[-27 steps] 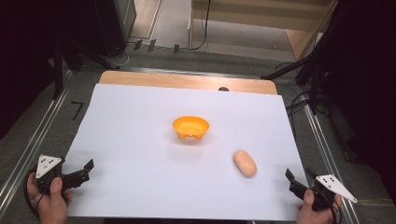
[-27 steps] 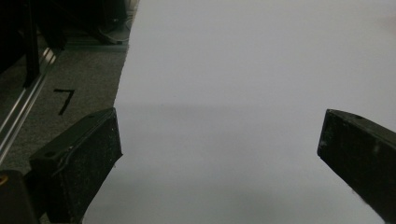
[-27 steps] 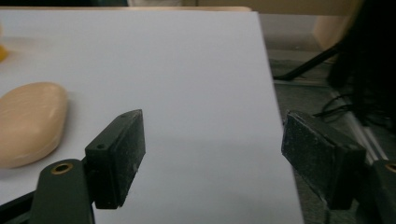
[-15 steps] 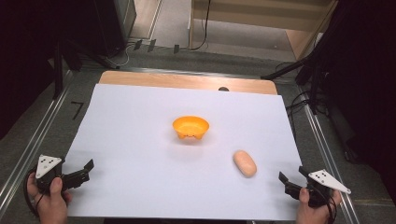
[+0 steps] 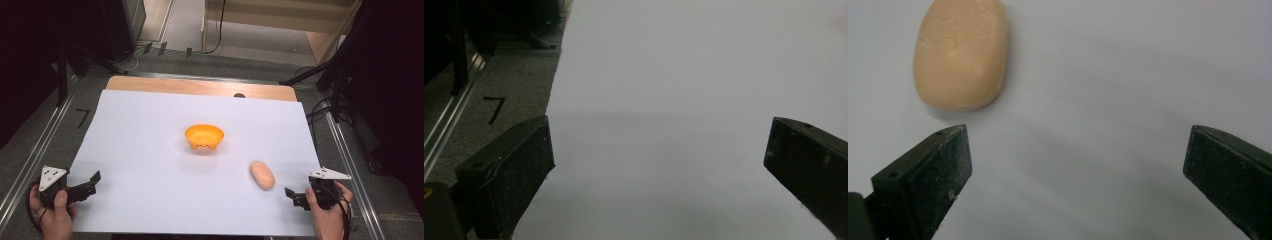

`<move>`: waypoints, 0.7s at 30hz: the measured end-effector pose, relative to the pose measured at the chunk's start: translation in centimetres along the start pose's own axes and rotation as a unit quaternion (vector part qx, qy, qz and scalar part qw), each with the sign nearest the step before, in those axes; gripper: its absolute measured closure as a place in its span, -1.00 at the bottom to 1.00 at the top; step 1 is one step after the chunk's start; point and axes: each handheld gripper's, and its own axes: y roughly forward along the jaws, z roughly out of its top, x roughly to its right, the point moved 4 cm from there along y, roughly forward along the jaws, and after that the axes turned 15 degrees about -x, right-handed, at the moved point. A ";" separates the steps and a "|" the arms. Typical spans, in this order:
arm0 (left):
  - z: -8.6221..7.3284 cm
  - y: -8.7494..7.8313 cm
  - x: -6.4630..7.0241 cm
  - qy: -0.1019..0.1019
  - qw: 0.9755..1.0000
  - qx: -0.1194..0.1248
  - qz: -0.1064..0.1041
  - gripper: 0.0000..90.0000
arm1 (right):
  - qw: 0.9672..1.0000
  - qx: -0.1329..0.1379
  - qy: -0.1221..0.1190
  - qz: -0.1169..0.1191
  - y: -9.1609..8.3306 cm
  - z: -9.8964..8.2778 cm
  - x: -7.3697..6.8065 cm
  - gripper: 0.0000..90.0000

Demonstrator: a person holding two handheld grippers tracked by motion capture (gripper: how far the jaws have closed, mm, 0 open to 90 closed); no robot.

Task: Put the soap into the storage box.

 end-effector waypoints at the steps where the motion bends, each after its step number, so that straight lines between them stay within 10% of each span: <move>1: 0.0 0.0 0.0 0.000 1.000 0.000 0.000 -1.00 | 1.000 -0.013 0.001 0.002 0.1 0.2 -0.1 -1.00; 21: 0.0 0.0 0.0 0.003 1.000 -0.002 0.000 -1.00 | 0.995 -0.089 -0.013 0.031 1.3 6.1 -4.2 -1.00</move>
